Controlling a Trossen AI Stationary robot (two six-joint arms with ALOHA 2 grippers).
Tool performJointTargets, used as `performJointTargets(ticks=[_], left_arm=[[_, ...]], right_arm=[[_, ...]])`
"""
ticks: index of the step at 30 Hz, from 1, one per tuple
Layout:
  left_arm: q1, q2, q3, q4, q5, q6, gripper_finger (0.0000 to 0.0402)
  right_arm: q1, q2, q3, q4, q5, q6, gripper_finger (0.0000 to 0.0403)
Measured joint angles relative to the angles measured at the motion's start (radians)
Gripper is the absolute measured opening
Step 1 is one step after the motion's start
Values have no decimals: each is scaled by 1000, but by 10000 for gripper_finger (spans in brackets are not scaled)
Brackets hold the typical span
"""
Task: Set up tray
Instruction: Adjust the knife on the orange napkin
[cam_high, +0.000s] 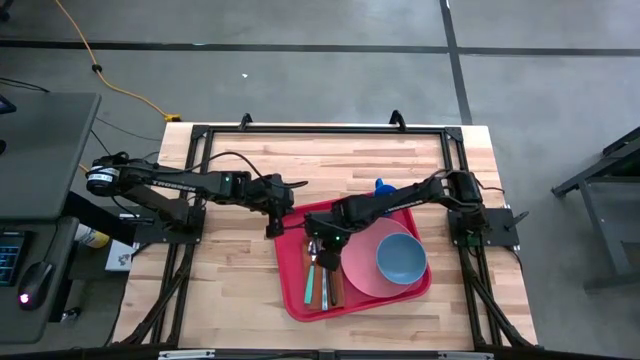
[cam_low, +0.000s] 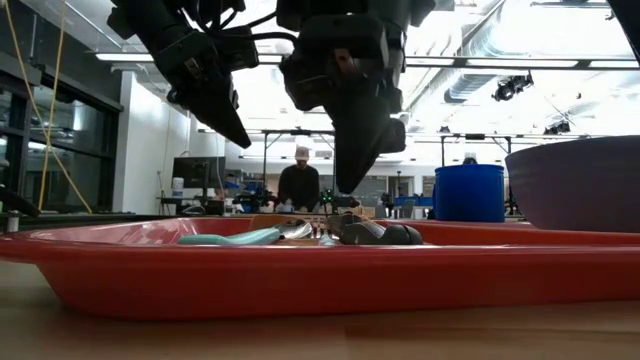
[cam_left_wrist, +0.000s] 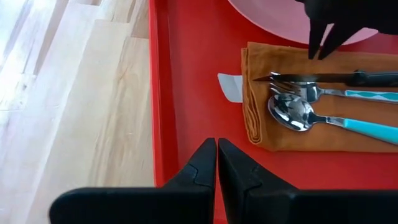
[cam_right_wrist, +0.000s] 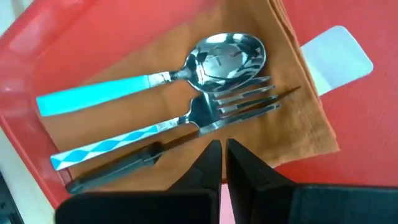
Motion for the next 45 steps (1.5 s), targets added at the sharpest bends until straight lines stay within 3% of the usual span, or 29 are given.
performJointTargets(ticks=[8,16,20,32,45], left_arm=[[0,0,0,-2,1,4,44],[0,0,0,-5,2,5,44],[0,0,0,-5,15,4,44],[0,0,-1,-8,48,36,44],[0,0,-1,-8,40,58,44]], right_arm=[[0,0,0,77,-23,4,0],[0,0,0,54,43,53,4],[1,0,0,54,43,68,30],[0,0,-52,85,37,251,162],[0,16,-52,120,74,356,178]])
